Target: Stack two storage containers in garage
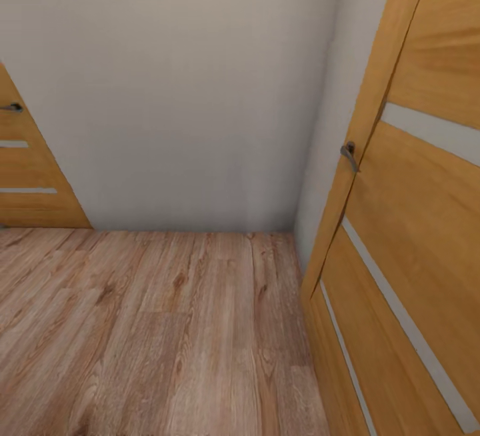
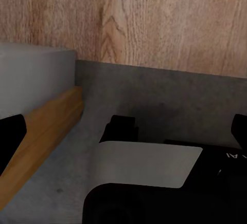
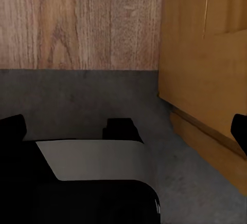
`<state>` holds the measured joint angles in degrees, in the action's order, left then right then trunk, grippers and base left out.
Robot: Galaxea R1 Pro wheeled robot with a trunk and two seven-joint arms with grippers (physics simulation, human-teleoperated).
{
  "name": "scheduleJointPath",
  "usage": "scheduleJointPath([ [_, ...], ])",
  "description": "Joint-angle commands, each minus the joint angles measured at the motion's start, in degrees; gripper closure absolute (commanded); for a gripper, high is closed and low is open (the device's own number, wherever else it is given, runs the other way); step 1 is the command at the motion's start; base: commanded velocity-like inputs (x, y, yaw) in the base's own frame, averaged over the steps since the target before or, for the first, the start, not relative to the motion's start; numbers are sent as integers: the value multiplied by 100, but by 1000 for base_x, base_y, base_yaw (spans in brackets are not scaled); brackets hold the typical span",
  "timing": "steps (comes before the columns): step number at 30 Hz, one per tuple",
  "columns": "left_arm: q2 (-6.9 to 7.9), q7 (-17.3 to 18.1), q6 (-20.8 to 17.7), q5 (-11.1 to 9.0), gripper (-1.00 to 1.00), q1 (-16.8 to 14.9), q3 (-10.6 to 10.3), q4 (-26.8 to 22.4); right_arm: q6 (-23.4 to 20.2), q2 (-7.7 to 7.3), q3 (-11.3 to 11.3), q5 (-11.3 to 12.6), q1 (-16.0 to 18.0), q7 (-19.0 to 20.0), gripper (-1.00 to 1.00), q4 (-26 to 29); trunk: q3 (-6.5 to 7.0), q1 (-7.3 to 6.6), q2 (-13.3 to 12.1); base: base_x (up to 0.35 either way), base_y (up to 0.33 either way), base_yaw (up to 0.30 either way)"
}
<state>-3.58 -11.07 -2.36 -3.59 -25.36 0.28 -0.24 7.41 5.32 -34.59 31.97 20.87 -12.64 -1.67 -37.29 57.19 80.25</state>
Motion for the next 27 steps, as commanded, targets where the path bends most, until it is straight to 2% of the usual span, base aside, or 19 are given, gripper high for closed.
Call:
scheduleJointPath([
  [1, -2, -16, -19, -37, -100, -2, -3, -3, 33, 5, -48, 53, 5, -2, -100, -18, -5, 0, 3, 0, 0, 250],
  [21, -2, -26, -26, -41, -100, -5, -1, -3, 35, -18, -48, 47, 5, 5, -100, -18, -5, 0, 3, 0, 0, 23],
  [27, -8, -15, -41, -37, -100, -3, -1, -2, 36, -26, -48, 48, 5, -1, -100, -18, -5, 0, 3, 188, 0, 0],
])
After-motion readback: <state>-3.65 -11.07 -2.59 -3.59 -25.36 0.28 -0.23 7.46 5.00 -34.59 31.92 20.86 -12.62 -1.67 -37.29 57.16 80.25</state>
